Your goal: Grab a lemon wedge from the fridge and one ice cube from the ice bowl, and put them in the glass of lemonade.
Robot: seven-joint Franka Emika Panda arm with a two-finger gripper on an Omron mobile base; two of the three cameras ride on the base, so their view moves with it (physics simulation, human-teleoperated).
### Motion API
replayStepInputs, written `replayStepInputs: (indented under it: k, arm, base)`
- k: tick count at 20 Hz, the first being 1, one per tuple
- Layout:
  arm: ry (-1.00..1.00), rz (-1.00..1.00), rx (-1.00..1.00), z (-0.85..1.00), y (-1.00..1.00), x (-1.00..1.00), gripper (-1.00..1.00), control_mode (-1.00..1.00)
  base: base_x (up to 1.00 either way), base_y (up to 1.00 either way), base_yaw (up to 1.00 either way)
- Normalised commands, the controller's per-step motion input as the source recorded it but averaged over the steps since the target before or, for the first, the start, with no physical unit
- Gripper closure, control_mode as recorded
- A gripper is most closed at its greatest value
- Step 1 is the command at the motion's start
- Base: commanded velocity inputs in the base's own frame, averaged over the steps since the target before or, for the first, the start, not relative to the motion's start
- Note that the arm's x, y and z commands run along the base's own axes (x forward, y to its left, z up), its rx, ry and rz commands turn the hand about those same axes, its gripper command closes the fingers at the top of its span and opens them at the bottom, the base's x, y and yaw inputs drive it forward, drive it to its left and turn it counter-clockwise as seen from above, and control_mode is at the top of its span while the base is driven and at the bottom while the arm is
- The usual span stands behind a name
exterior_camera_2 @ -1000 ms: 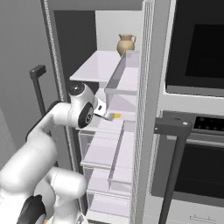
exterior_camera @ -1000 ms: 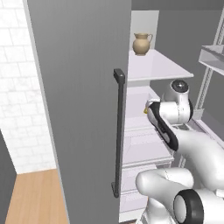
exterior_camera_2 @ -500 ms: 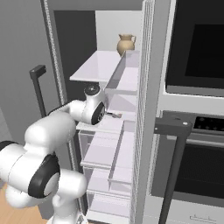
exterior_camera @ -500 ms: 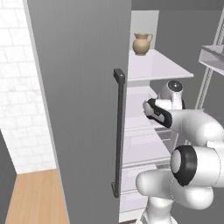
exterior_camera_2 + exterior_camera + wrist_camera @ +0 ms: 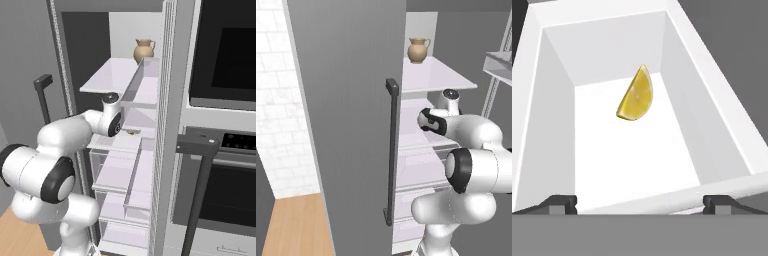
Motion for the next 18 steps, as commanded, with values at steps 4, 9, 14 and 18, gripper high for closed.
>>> replayStepInputs:
  k: [4,9,14,18]
  arm:
    - [0.0,0.0,0.0,-0.18,0.0,0.32,-1.0,-1.0]
    - [0.01,0.0,0.0,-0.26,0.0,0.27,-1.0,-1.0]
    - [0.05,0.0,-0.01,-0.39,0.0,0.19,-1.0,-1.0]
    - [0.0,0.0,0.0,-0.07,0.0,0.34,-1.0,-1.0]
  base:
    - [0.0,0.0,0.0]
    - [0.0,0.0,0.0]
    - [0.0,0.0,0.0]
    - [0.0,0.0,0.0]
